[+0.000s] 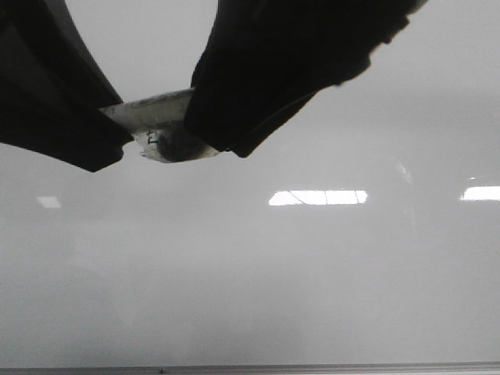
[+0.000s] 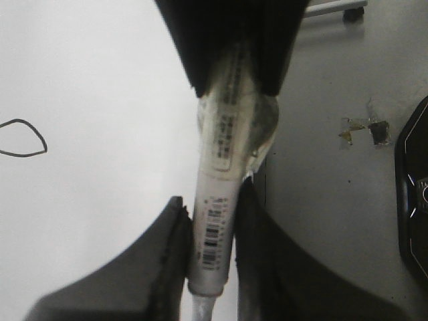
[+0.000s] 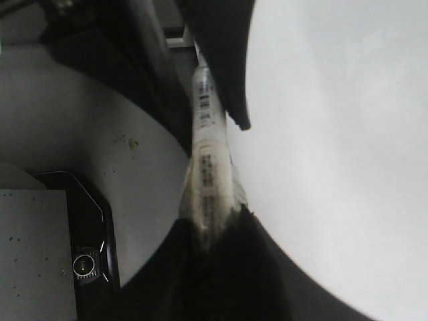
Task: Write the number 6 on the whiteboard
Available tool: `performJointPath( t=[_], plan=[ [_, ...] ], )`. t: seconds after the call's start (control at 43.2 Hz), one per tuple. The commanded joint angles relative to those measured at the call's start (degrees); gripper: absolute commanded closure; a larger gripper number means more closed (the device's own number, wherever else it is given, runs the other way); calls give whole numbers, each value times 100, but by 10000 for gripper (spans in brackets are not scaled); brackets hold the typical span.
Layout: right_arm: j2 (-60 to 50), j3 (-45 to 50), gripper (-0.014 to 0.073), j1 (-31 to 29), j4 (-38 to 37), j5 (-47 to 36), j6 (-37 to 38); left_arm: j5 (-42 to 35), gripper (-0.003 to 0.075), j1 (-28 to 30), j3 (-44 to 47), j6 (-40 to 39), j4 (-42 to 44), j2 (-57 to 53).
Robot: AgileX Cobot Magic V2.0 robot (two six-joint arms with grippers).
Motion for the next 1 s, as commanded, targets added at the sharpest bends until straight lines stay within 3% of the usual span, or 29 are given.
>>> performJointPath(
  t=[0.0, 0.069, 0.255, 0.324, 0.509, 0.602, 0.717, 0.81, 0.972],
  plan=[
    [-176, -195, 642, 1, -14, -366, -44, -334, 673, -38, -186, -45, -135, -79],
    [-176, -195, 576, 1, -14, -395, -44, -334, 697, -38, -186, -45, -147, -79],
    [-239, -195, 190, -89, -19, -327, -26, -311, 699, 3, -186, -269, -161, -79],
    [-303, -195, 115, -342, -38, -181, 192, -311, 699, 93, -186, -527, -166, -103],
    [-897, 240, 167, -1475, -97, -51, 633, -506, 699, 702, 61, -1159, -166, -506],
    [-1461, 760, 202, -2068, -97, -297, 878, -518, 699, 1273, 242, -1644, -166, -862],
    [-2371, 1451, 258, -2806, -97, -725, 1716, -518, 699, 2191, 470, -2323, -166, -1353],
    [-3059, 1998, 347, -3333, -97, -995, 2236, -518, 699, 2917, 647, -2582, -152, -1805],
    [-4072, 2716, 524, -3953, -97, -1350, 2259, -470, 699, 4312, 1068, -2969, -142, -2426]
  ],
)
